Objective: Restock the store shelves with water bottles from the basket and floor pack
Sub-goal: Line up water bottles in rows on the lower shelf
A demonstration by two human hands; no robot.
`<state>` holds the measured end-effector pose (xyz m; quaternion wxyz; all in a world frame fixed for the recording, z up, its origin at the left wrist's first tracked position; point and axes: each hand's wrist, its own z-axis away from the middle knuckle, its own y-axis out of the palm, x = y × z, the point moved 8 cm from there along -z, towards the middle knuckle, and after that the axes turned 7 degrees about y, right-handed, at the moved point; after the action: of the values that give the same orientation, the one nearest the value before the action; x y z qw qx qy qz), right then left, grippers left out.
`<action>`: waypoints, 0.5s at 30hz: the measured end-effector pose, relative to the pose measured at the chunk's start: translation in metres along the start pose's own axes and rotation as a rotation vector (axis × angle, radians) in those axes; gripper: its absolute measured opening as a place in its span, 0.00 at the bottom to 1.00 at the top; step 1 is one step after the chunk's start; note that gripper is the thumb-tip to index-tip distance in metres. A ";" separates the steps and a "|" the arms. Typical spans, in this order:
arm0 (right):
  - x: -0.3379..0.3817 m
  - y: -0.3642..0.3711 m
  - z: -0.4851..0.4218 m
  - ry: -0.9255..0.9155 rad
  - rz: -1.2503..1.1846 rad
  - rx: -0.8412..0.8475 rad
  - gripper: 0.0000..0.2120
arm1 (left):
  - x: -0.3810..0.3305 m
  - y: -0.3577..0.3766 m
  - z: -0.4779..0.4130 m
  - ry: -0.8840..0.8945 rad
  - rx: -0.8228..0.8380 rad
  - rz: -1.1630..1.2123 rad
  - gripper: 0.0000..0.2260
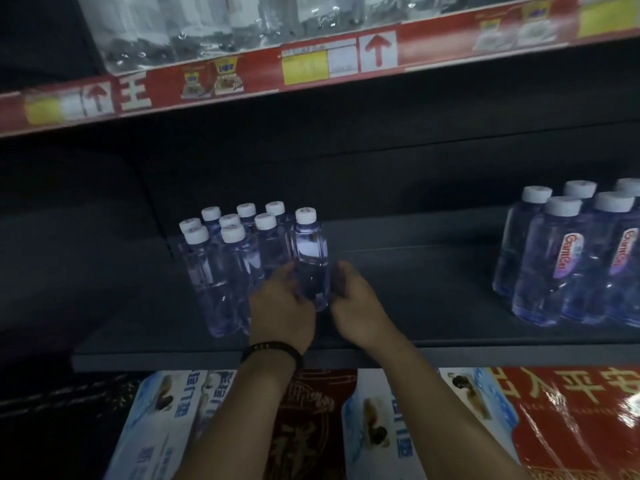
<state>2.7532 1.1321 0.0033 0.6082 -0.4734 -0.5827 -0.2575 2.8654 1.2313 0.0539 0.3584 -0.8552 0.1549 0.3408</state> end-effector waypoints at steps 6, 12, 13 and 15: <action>0.000 0.003 -0.002 0.012 0.001 -0.017 0.19 | 0.004 0.012 0.003 -0.019 0.043 0.131 0.20; 0.008 -0.026 0.011 -0.013 0.099 -0.061 0.12 | 0.004 0.022 0.001 -0.079 0.043 0.205 0.14; 0.008 -0.032 0.014 -0.009 0.107 -0.068 0.12 | 0.002 0.026 0.002 -0.079 0.052 0.218 0.13; 0.009 -0.043 0.021 -0.010 0.134 -0.065 0.12 | -0.002 0.035 0.004 -0.078 0.075 0.251 0.13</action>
<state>2.7082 1.1348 0.0210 0.6055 -0.5323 -0.5441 -0.2324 2.8442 1.2103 0.0358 0.3504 -0.8011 0.2593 0.4102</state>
